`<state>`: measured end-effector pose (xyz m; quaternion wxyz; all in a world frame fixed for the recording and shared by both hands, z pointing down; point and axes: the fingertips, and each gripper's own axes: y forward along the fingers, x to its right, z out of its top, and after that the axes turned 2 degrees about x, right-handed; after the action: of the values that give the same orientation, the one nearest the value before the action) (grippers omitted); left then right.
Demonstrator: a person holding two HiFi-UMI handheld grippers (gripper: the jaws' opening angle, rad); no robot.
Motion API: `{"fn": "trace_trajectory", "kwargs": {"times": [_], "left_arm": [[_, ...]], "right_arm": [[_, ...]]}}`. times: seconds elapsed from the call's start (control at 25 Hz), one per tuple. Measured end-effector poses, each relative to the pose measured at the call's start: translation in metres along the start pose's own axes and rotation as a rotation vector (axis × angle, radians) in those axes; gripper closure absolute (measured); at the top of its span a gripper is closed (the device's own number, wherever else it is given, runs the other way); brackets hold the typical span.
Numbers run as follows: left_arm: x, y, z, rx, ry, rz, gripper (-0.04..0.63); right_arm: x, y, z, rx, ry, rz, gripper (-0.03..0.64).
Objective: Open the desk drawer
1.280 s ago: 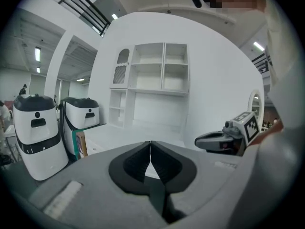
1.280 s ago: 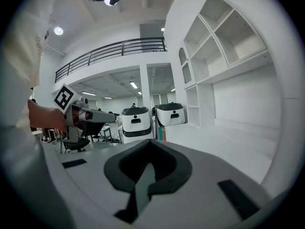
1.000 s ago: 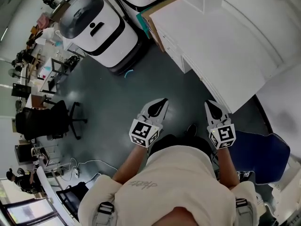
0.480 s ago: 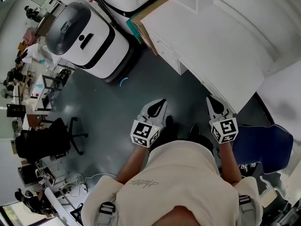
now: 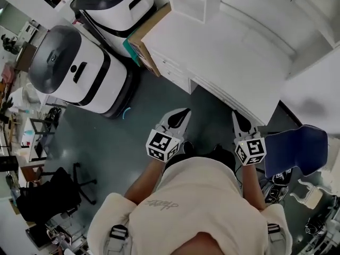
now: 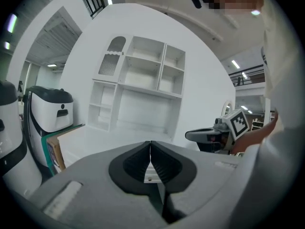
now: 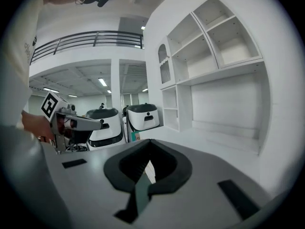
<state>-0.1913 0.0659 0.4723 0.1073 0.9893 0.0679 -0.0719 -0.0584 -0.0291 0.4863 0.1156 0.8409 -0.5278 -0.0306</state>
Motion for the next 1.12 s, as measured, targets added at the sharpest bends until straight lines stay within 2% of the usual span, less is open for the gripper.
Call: {"fn": "trace_trajectory", "kwargs": {"times": [0.24,0.44,0.68,0.8,1.0,1.12], "left_arm": [[-0.015,0.018,-0.006,-0.02,0.078,-0.083,0.578],[-0.012,0.042,-0.009,-0.031,0.076,-0.145,0.578],[-0.008,0.075,-0.017,-0.065,0.072,-0.188,0.578],[-0.01,0.1,-0.015,-0.102,0.083,-0.186,0.578],[-0.012,0.146,0.005,-0.12,0.087,-0.177,0.578],[-0.005,0.184,0.018,-0.129,0.116,-0.18,0.578]], "right_arm": [[0.002,-0.004,-0.003,-0.052,-0.005,-0.105,0.615],[0.022,-0.001,0.006,-0.073,-0.019,-0.157,0.615],[0.052,0.012,0.002,-0.058,0.013,-0.165,0.615],[0.073,0.024,-0.004,-0.059,0.033,-0.155,0.615],[0.116,0.04,0.005,-0.02,0.029,-0.148,0.614],[0.153,0.044,0.012,0.008,0.028,-0.153,0.615]]}}
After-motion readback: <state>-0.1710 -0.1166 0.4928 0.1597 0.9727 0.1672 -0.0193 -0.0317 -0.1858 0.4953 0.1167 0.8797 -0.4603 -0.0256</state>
